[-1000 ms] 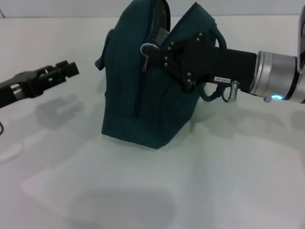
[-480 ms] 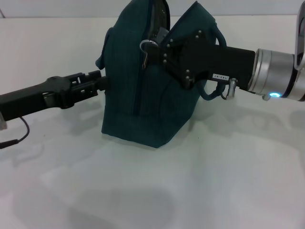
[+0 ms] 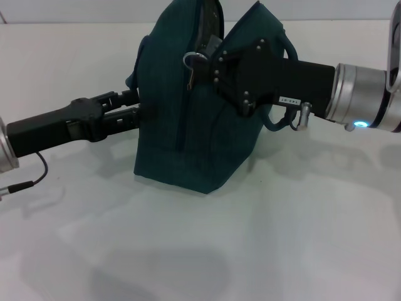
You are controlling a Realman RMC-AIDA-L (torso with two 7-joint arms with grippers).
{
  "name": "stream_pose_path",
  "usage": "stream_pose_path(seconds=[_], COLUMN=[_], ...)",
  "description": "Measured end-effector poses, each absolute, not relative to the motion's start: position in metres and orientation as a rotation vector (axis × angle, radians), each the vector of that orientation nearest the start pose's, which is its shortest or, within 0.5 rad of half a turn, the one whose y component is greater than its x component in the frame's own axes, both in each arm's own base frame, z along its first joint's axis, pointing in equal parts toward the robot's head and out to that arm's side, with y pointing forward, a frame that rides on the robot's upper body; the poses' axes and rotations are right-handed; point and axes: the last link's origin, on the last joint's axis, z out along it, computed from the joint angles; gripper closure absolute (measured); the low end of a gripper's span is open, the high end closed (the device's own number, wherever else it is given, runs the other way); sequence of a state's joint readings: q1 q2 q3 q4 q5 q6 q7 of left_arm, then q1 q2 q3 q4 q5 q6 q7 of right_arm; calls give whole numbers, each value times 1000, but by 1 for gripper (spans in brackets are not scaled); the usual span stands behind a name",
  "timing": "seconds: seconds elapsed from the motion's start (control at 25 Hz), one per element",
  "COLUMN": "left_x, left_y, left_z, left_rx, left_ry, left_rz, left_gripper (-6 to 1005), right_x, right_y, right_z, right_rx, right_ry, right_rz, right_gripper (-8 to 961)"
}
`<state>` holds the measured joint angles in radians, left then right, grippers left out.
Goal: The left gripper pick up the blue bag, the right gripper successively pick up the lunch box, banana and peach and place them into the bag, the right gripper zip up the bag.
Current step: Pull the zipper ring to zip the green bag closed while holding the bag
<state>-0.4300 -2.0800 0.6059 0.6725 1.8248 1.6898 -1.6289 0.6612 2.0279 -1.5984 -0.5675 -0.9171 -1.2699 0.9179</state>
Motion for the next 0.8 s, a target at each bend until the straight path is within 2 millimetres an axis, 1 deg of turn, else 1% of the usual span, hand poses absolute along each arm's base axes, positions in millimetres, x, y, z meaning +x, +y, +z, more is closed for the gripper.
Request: stream_pose_path(seconds=[0.2,0.44,0.8], left_x=[-270,-270,-269], left_y=[309,310,311], left_z=[28,24,20], left_rx=[-2510,-2520,-2521], left_ry=[-1003,-1011,-1039], left_rz=[-1080,-1053,-1056], left_gripper=[133,97,302], right_x=[135,135,137], right_y=[363,362,360], right_z=[-50,-50,-51], right_rx=[-2631,-2632,-2639], right_ry=[-56,-59,-51], right_rz=[1096,1100,1099], right_gripper=[940,939,938])
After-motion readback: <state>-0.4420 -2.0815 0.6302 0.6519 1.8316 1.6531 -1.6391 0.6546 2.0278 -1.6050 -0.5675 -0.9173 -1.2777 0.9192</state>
